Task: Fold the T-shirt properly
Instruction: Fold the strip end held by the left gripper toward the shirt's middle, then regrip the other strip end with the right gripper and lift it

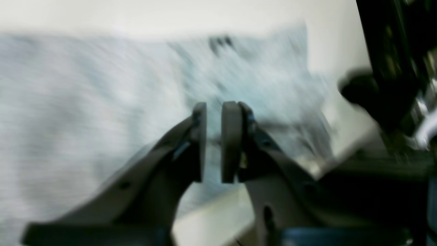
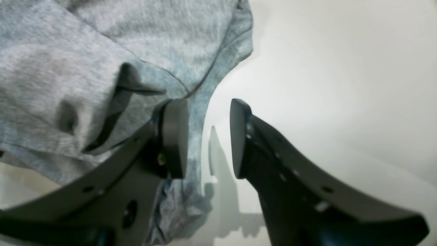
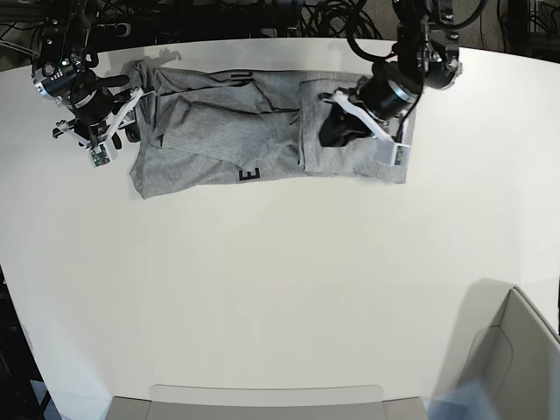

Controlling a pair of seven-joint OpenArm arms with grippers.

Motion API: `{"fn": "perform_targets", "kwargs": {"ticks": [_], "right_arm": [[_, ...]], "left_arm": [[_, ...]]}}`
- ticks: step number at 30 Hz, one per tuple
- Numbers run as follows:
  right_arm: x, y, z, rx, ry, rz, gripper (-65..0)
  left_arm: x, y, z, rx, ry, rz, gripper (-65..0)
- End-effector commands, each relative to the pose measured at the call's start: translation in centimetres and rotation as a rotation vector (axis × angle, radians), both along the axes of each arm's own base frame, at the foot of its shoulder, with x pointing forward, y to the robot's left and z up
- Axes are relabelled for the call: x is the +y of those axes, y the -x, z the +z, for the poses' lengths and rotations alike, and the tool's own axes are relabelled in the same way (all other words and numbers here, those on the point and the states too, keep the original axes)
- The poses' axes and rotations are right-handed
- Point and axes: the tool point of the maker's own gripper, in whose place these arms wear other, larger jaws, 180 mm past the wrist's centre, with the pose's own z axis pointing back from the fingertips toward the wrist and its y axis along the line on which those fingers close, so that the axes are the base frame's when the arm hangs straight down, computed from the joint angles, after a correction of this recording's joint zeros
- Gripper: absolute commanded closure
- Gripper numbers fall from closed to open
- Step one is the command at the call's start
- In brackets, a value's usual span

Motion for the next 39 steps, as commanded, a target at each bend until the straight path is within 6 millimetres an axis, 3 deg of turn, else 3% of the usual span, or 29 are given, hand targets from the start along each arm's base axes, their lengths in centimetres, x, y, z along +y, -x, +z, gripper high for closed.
{"fn": "perform_targets", "kwargs": {"ticks": [1,5,10,15,26,32,39], "right_arm": [[0.0,-0.8,1.3,-0.053,-0.001,0.007,-21.1],[0.9,-1.9,3.1,-0.16,-0.112,0.005,-21.1],[1.6,-2.4,6.8,-0.275,-0.392,-0.044,-21.4],[0.5,-2.0,7.6,-0.254,-0.458,-0.084,-24.1],[-1.2,-1.1,1.3,-0.125,-0.608,-0.089,-26.8],[-1.1,-1.2,0.7,-0.109,-0.62,-0.096,-26.7],[-2.4,-0.3,-2.3,-0.041,-0.656,-0.183,-26.7]], "left_arm": [[1.3,-0.6,0.7,-0.035,-0.012,0.034,-2.7],[4.7,-0.8,0.2,-0.027,-0.071,0.089,0.0],[5.1,-0.3,-0.2,-0.011,-0.083,0.088,0.0],[4.9,-0.3,-0.3,-0.01,-0.081,0.084,0.0],[4.9,-0.3,-0.3,-0.009,-0.08,0.083,0.0],[4.9,-0.3,-0.3,-0.009,-0.082,0.082,0.0],[5.1,0.0,-1.4,0.026,-0.077,0.089,0.0]]}}
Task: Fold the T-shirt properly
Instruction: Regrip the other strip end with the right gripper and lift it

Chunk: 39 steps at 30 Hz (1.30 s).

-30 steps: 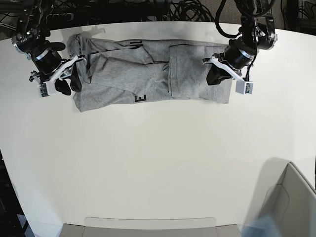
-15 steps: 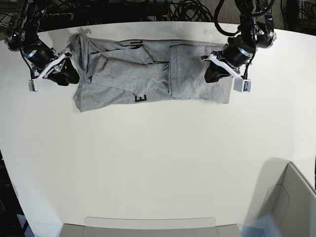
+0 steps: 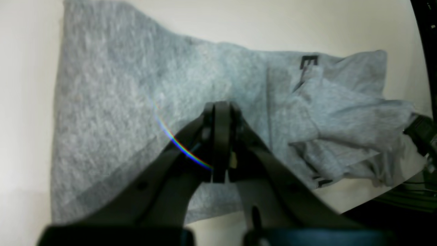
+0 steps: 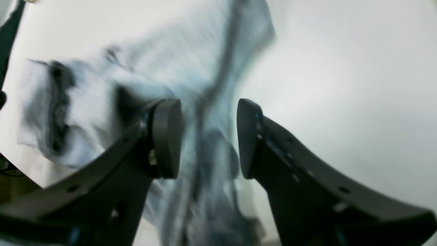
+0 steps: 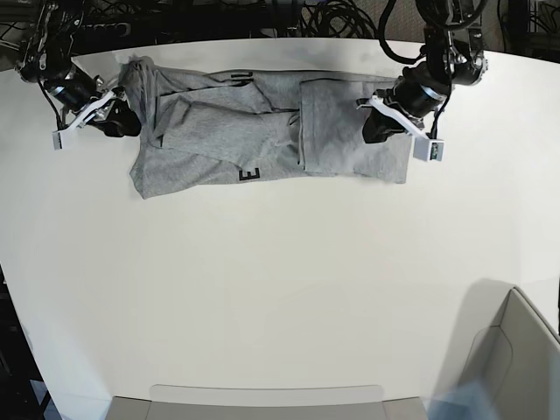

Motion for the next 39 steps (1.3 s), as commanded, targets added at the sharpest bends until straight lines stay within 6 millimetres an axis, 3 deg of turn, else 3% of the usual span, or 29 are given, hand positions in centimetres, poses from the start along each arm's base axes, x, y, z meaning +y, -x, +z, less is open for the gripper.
{"fn": "perform_targets", "kwargs": {"ticks": [1,8,21,30,36,39], "right_arm": [[-0.4,-1.3,1.5,-0.066,-0.011,-0.007,-26.7],[-0.3,-1.8,0.9,-0.054,-0.03,-0.013,-26.7],[4.8,-2.0,-1.0,-0.012,-0.131,0.059,-26.7],[6.7,-3.0,-0.8,-0.034,-0.177,0.062,-26.7],[9.3,-3.4,-0.7,-0.034,-0.197,0.133,-26.6],[10.0,-3.5,-1.2,-0.022,-0.16,0.174,-21.8]], "left_arm": [[0.0,-0.5,0.9,-0.037,0.008,0.0,0.0],[-0.1,-0.5,0.9,-0.037,0.012,0.0,0.0],[-0.1,-0.4,0.8,-0.036,0.012,0.0,0.0],[-0.1,-0.4,0.8,-0.036,0.012,0.0,0.0],[-0.1,-0.4,0.8,-0.036,0.011,-0.001,0.0],[-0.1,-0.4,0.8,-0.036,0.011,-0.001,0.0]]}}
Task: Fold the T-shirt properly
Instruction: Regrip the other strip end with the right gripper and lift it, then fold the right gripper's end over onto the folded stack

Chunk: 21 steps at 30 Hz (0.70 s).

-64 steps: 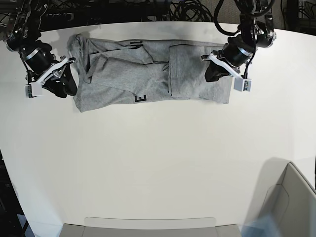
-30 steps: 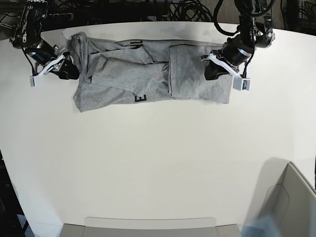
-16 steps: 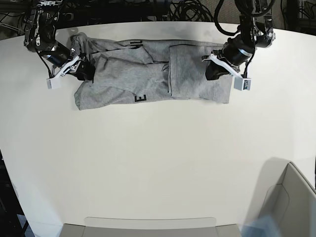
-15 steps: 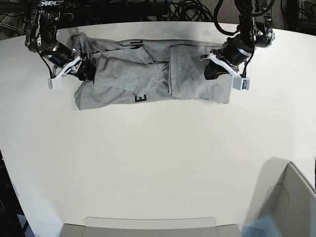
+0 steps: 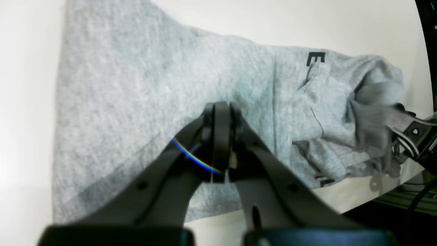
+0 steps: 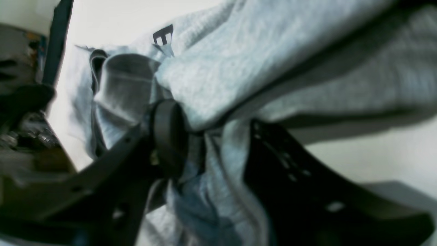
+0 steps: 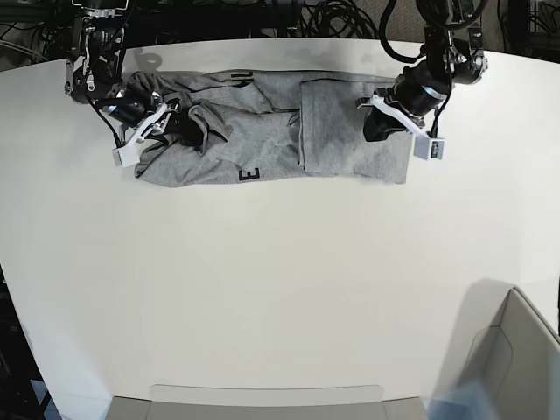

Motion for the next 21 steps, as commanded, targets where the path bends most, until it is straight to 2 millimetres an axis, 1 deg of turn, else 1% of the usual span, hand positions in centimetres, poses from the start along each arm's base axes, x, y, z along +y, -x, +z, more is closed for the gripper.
{"fn": "perform_targets", "kwargs": {"ticks": [1,3,6,9,12,14,17,20,21], "right_arm": [[0.2,-0.9,0.7,-0.038,0.015,0.018,-18.8],[0.7,-1.2,0.3,-0.038,0.042,0.027,-11.6],[0.7,-1.4,-0.3,-0.032,0.108,0.049,0.0],[0.5,-1.2,-0.7,-0.023,0.136,0.059,0.0],[-0.3,-1.2,-1.1,-0.014,0.178,0.061,0.0],[-1.9,-1.6,-1.2,0.004,0.208,0.003,0.0],[-6.0,-2.5,-0.7,0.006,0.266,-0.097,0.0],[-9.1,-2.7,-0.1,0.001,0.331,-0.136,0.0],[-9.7,-2.7,0.1,-0.002,0.348,-0.139,0.0]], "left_arm": [[-0.1,-0.5,1.0,-0.041,0.01,-0.002,0.0],[-0.1,-0.5,1.0,-0.041,0.01,-0.002,0.0],[-0.1,-0.5,0.9,-0.04,0.009,-0.002,0.0],[-0.1,-0.5,0.9,-0.039,0.009,-0.002,0.0],[-0.1,-0.1,0.7,-0.028,0.008,-0.002,0.0],[0.0,-0.1,0.6,-0.027,0.005,-0.004,0.0],[0.4,0.0,0.6,-0.025,-0.009,-0.01,0.0],[0.4,0.0,0.6,-0.025,-0.009,-0.011,0.0],[0.4,0.0,0.6,-0.025,-0.009,-0.011,0.0]]}}
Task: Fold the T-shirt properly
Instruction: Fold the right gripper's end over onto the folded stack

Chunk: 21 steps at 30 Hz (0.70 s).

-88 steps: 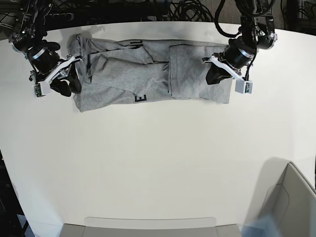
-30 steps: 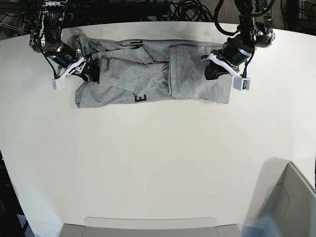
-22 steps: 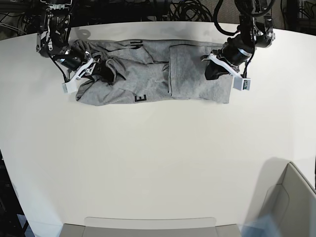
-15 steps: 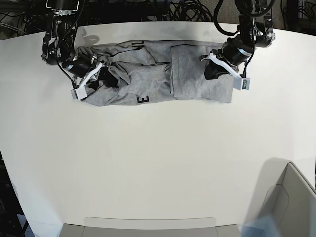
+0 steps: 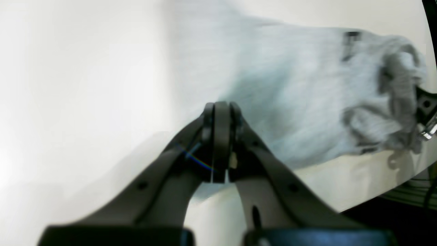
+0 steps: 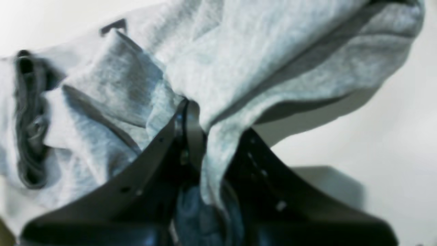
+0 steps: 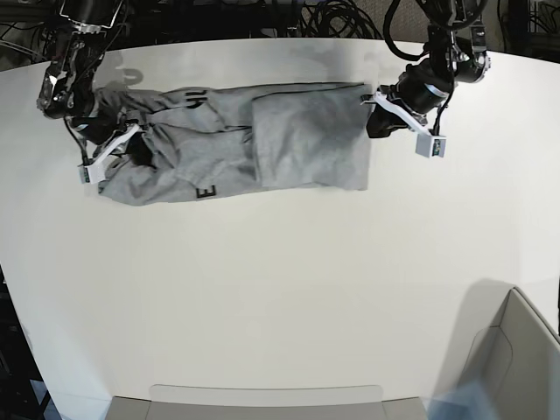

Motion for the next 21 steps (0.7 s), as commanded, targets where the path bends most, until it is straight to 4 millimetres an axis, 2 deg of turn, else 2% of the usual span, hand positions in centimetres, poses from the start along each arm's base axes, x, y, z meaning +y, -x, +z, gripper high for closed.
{"fn": "perform_targets", "kwargs": {"ticks": [1,4,7,12,15,21], "right_arm": [[-0.9,-0.3,0.6,-0.008,0.033,-0.002,0.0],[-1.4,-0.5,1.6,-0.029,0.064,0.011,0.0],[-0.9,-0.2,2.6,-0.055,0.084,0.029,0.0],[-0.2,-0.7,6.0,-0.121,0.108,-0.053,0.0],[1.8,-0.8,7.6,-0.151,0.109,-0.033,0.0],[6.4,-0.7,9.3,-0.146,0.078,0.028,0.0]], "left_arm": [[-0.1,-0.5,0.9,-0.038,0.01,0.0,0.0],[-0.1,-0.5,0.9,-0.038,0.009,-0.001,0.0],[0.1,-0.2,0.7,-0.028,0.006,0.001,0.0],[0.6,0.4,0.3,-0.002,-0.014,-0.011,0.0],[0.9,1.0,0.0,0.032,-0.034,-0.038,0.0],[1.7,1.4,-0.2,0.055,-0.067,-0.062,0.0]]}}
